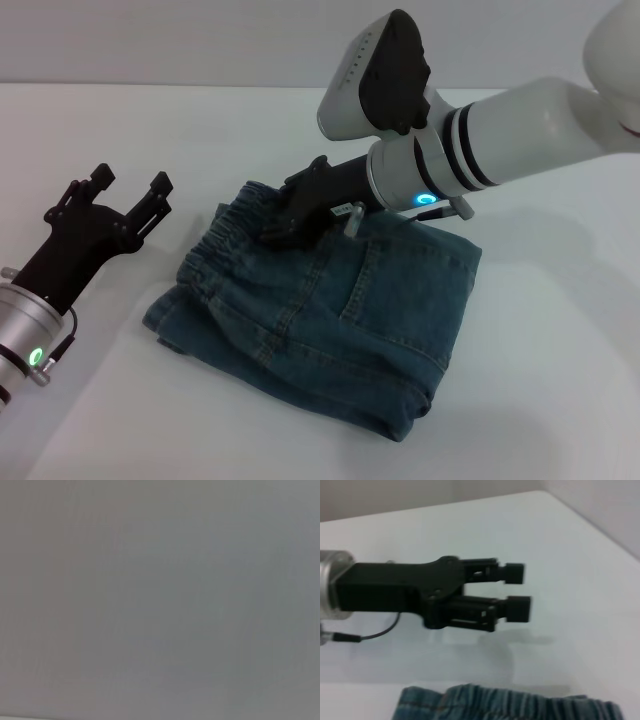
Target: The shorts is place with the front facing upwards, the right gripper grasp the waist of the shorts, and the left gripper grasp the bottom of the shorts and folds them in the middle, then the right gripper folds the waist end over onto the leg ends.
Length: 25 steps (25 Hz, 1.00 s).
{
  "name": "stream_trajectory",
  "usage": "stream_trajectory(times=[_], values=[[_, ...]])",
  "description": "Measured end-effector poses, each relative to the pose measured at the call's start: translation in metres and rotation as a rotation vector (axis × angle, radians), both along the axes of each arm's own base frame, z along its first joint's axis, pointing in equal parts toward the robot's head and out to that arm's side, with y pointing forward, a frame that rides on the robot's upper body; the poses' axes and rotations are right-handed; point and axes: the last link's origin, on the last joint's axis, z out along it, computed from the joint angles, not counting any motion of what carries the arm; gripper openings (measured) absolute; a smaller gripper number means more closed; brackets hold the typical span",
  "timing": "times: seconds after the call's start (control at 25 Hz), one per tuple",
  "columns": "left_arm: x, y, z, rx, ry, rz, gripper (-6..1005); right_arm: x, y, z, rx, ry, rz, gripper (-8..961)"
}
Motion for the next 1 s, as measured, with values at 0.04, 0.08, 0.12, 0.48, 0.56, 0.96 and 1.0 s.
stream_trajectory(times=[0.04, 0.08, 0.12, 0.48, 0.56, 0.96, 1.0], values=[[0.000, 0.000, 0.000, 0.002, -0.001, 0.001, 843, 0.001, 0.000, 0.000, 0.004, -0.001, -0.001, 408], [-0.001, 0.000, 0.001, 0.006, -0.003, 0.005, 843, 0.003, 0.000, 0.001, 0.006, -0.001, -0.004, 408], [-0.001, 0.000, 0.002, 0.012, -0.006, 0.009, 843, 0.006, 0.000, 0.002, 0.010, 0.001, -0.011, 408], [-0.012, 0.001, 0.019, 0.107, -0.042, 0.069, 843, 0.026, -0.011, 0.016, 0.027, 0.054, -0.040, 408], [-0.015, 0.001, 0.025, 0.139, -0.054, 0.082, 843, 0.026, -0.017, 0.023, 0.020, 0.088, -0.038, 408], [-0.022, -0.002, 0.041, 0.227, -0.082, 0.107, 843, 0.019, -0.045, 0.080, -0.248, 0.270, -0.145, 407], [-0.022, -0.002, 0.041, 0.230, -0.082, 0.107, 843, 0.020, -0.048, 0.082, -0.285, 0.266, -0.154, 407]])
